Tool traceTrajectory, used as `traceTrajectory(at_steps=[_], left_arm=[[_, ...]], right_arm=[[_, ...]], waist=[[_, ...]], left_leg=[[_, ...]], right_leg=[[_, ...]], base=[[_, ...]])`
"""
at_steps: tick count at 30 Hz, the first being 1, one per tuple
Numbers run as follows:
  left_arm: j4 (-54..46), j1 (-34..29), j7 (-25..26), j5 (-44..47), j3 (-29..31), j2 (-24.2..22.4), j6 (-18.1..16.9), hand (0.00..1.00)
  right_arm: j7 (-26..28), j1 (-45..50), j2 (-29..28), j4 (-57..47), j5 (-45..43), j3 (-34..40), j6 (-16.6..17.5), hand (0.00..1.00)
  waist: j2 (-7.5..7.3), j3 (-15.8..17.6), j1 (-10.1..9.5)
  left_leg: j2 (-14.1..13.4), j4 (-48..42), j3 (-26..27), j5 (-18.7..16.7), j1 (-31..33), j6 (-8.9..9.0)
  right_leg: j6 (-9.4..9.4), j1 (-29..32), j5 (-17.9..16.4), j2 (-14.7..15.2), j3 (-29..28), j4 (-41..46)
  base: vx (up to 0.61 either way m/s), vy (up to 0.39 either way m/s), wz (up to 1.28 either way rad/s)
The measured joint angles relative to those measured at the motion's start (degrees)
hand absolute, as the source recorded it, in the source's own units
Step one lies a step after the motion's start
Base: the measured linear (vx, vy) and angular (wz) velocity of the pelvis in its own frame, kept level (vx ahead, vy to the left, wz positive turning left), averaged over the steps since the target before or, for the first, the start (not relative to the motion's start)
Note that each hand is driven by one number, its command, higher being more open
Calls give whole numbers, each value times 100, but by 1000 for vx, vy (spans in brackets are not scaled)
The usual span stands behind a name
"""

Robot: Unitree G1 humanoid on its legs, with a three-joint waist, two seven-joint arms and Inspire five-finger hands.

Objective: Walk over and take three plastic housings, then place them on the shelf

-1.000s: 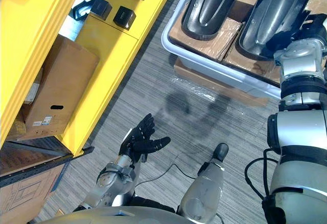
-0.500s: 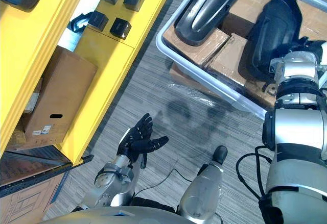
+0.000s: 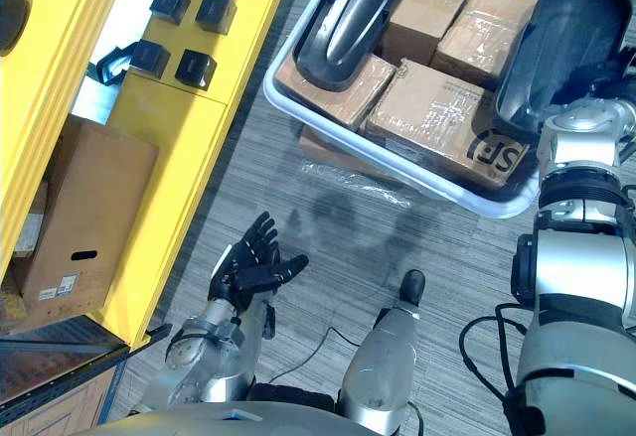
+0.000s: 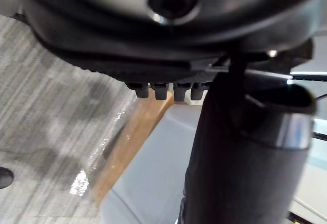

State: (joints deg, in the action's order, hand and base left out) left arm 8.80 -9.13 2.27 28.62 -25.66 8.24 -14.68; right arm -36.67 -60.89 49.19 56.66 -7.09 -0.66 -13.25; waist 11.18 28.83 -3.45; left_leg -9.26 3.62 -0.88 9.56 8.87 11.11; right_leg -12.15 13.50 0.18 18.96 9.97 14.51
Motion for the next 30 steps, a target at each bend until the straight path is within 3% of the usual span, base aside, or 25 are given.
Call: traceTrajectory(at_steps=[2,6,9,10,14,19,21,26,27,30], left_arm=[[-179,-7,-20,-2,125,93,15,100],[-541,-39,-124,-13,456,229,121,100],[-685,-51,-189,-155,663,400,289,100],[-686,-76,-255,-236,764,449,388,100],[-719,-217,-514,-230,862,532,425,100],[-1215,-340,-842,-163,862,511,605,100],[-1492,-320,-996,-77,862,478,607,100],[-1887,196,-1186,539,837,278,698,100],[-1887,467,-1059,1061,721,152,1134,100],[-1882,468,-928,1176,580,119,1294,100]], right_arm=[[-57,204,0,-456,4,81,178,0],[-238,981,-73,-1385,16,371,468,0],[-268,1536,-482,-1778,239,714,613,0],[-266,1906,-755,-1977,240,800,644,0],[-240,2743,-1200,-2337,461,843,783,0],[-117,3210,-1226,-3087,848,917,1046,0],[-30,3396,-1255,-3391,1102,916,1287,0],[-14,3532,-1423,-3799,1823,834,1724,0],[-18,3534,-1928,-4108,2209,532,1978,0],[-15,3534,-2019,-4120,2266,350,2113,0]], waist=[[-48,32,36],[-314,26,29],[-589,-98,13],[-748,-209,-32],[-1046,-548,-102],[-1117,-792,-97],[-1131,-1067,-94],[-1187,-1425,-74],[-1205,-1590,17],[-1219,-1656,47]], left_leg=[[-38,96,-13,28,-138,18],[-41,109,-108,19,-358,23],[-57,109,-138,-3,-463,28],[-72,109,-126,-41,-563,37],[-148,114,-138,-109,-644,67],[-184,117,-102,-117,-743,79],[-183,117,-82,-130,-740,89],[-184,116,-57,-134,-787,93],[-184,120,39,-146,-937,89],[-178,121,62,-141,-937,81]], right_leg=[[0,-147,0,-39,44,-67],[-2,-505,-2,-43,184,-170],[-5,-670,-4,-59,235,-233],[-6,-801,-5,-80,243,-305],[-7,-1014,-8,-165,327,-502],[-41,-1201,40,-223,365,-734],[-46,-1205,60,-224,366,-767],[-45,-1269,78,-225,381,-809],[-56,-1430,130,-224,381,-946],[-59,-1461,216,-227,380,-1056]], base=[[4,-12,4],[7,-13,12],[1,-7,6],[0,0,0],[6,-10,2],[9,-2,-1],[38,1,-3],[-4,4,-3],[-78,21,-13],[-60,16,-7]])
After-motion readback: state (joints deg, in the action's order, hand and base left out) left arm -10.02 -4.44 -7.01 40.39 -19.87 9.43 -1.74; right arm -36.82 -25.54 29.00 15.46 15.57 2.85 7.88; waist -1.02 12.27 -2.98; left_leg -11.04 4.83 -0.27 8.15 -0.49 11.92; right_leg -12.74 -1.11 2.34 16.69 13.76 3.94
